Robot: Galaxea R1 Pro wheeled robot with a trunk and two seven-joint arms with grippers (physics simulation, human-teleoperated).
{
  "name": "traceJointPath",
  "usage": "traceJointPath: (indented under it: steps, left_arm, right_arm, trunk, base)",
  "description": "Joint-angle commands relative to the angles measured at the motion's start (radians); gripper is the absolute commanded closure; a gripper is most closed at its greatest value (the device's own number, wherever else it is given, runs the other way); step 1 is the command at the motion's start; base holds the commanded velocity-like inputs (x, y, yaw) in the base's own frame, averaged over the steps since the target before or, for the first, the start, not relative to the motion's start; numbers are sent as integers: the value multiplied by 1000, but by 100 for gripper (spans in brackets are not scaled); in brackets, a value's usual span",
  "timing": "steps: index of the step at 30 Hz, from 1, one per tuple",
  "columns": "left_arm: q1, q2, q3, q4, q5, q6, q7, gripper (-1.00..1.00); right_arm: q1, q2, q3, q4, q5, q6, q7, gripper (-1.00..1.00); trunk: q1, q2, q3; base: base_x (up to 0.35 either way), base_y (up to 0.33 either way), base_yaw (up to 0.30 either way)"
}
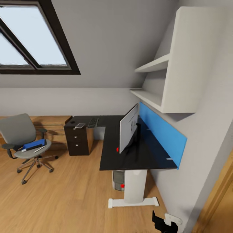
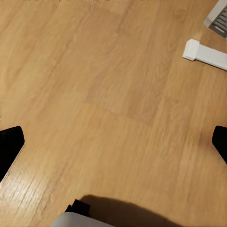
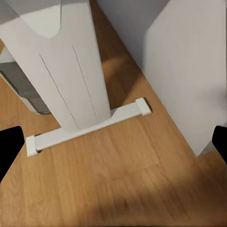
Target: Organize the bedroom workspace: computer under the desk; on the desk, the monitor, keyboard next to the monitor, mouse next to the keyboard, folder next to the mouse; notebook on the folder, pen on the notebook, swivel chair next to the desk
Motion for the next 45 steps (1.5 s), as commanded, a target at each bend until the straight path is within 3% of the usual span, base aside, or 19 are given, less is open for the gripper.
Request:
traceJointPath:
  steps: [1, 21, 29, 34, 39, 45]
  left_arm:
    - [-1, 1, -8, 0, 6, -4, 8, -100]
    - [-1, 1, -8, 0, 6, -4, 1, -100]
    - [0, 0, -8, 0, 6, -4, -4, -100]
    - [0, 0, -8, 0, 6, -4, -4, -100]
    - [-1, 0, -8, 0, 6, -4, -4, -100]
    - [-1, 0, -8, 0, 6, -4, -4, -100]
  right_arm:
    - [-1, 0, -4, 2, 10, -3, -8, -100]
    - [-1, 0, -4, 0, 15, -4, -8, -100]
    - [-4, 8, -1, -71, 21, 16, -14, -100]
    - [-5, 45, 0, -231, 23, 123, -16, -100]
    - [-6, 86, 10, -419, 49, 285, -16, -100]
    - [-6, 131, 81, -640, 86, 470, -17, -100]
  trunk:
    - [0, -2, -2]
    - [0, -2, -2]
    - [0, -2, -2]
    - [0, -2, -2]
    - [0, -2, -2]
    - [0, -2, -2]
  base:
    - [0, 302, -234]
    - [0, 292, -66]
    - [0, 57, 0]
    - [0, 10, 0]
    - [0, 3, 0]
    - [0, 1, 0]
